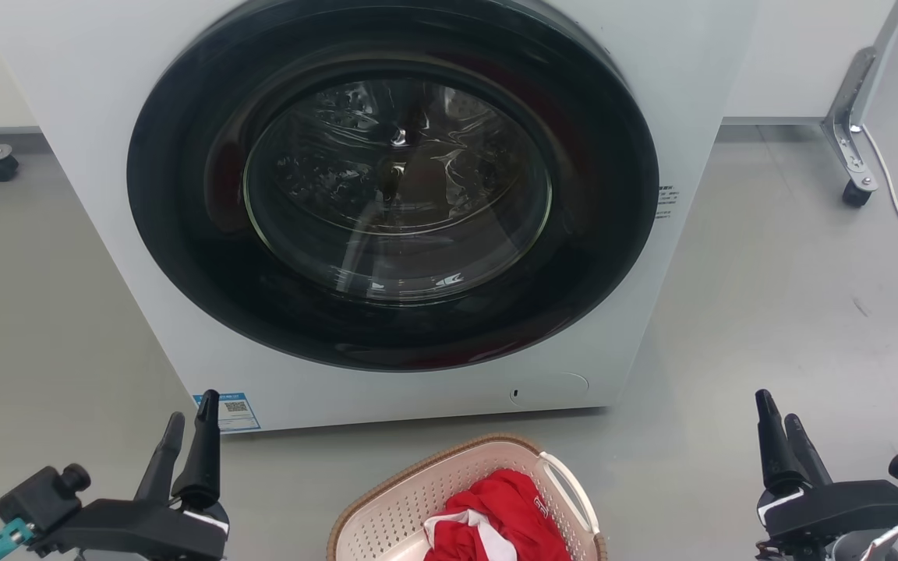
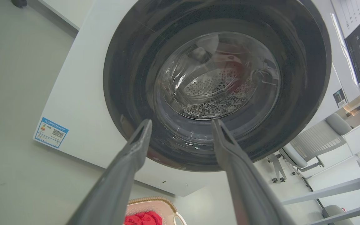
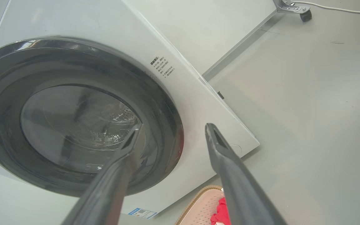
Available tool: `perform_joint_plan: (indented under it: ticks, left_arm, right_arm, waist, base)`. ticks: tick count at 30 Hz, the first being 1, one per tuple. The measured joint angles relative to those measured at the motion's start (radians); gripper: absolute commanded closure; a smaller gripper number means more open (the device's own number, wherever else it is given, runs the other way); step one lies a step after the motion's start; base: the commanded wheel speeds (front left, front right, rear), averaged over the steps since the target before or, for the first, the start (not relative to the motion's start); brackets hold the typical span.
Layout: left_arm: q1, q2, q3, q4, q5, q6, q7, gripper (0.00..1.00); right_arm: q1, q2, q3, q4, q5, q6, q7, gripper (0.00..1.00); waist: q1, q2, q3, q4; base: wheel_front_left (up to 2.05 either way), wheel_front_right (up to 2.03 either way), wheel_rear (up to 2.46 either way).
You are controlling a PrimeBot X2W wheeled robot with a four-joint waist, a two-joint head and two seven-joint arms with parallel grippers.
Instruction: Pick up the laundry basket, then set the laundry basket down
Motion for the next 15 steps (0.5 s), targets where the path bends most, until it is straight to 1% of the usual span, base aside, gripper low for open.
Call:
perform_joint_plan:
  ticks: [1,15]
  left_arm:
    - [0.0,0.0,0.0,0.0,0.0,0.0,0.0,0.0]
    - [0.0,0.037,-0.086,-0.032,0.243,0.046,-0.052,0.0]
  right_arm:
    - [0.0,0.0,0.0,0.0,0.0,0.0,0.0,0.0]
    - [-0.005,-0.03,0.077,0.004,-0.22,-0.043,-0.052,0.0]
  waist:
    - [0.0,0.0,0.0,0.0]
    - [0.0,0.0,-0.003,0.0]
  base:
    - [0.0,0.0,0.0]
    - [0.0,0.0,0.0]
